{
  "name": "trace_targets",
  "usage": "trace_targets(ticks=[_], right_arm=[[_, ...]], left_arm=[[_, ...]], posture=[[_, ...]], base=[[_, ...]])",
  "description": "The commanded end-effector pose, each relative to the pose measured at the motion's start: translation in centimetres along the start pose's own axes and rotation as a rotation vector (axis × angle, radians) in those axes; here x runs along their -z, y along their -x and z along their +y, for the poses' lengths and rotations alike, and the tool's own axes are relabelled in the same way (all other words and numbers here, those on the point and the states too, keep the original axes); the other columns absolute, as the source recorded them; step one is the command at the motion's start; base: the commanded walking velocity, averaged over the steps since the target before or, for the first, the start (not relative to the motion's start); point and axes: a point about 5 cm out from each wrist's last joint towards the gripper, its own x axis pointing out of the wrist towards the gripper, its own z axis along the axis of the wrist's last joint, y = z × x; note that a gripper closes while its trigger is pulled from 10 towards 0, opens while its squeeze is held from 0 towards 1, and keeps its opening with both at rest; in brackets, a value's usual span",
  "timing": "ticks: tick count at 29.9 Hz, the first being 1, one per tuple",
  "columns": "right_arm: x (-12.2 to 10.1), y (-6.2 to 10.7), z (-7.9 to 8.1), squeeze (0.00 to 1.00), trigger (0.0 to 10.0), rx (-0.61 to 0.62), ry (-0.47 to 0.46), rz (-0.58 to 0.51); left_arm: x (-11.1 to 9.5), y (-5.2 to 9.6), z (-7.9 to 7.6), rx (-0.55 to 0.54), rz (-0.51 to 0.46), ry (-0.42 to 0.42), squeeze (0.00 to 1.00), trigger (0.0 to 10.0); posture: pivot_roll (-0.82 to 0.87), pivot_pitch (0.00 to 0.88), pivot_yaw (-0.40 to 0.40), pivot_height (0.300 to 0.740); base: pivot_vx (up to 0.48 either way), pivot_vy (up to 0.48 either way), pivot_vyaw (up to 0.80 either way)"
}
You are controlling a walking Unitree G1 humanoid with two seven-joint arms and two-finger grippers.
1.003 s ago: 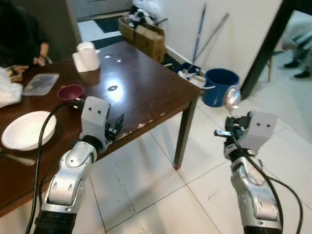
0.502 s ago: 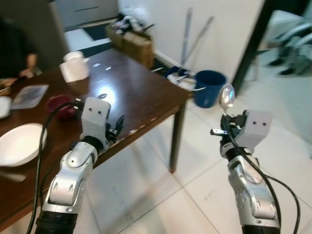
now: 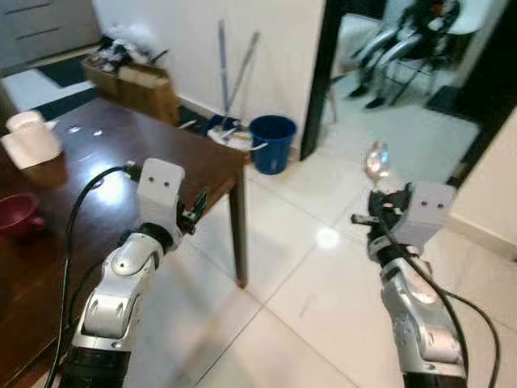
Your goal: Setting the table
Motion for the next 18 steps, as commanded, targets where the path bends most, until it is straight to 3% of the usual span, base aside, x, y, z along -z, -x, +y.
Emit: trace_targets(ticks=[1,18], right_arm=[[0.31,0.19,0.31,0.0,10.0,-0.009,-0.016,0.012],[0.31,0.13,0.37,0.0,10.0,-0.012,-0.016,0.013]], left_arm=[[0.67,0.18,0.29,-0.011,0.026,-0.005,0.0,10.0],[0.64,0.01,0.27,-0.016,0.023,0.002,0.0,10.0]], posture=[[-0.03,0.0,0.098,0.74],[-0.03,0.0,0.095,0.74]], base=[[0.0,0.0,-0.8],[0.0,0.0,-0.8]])
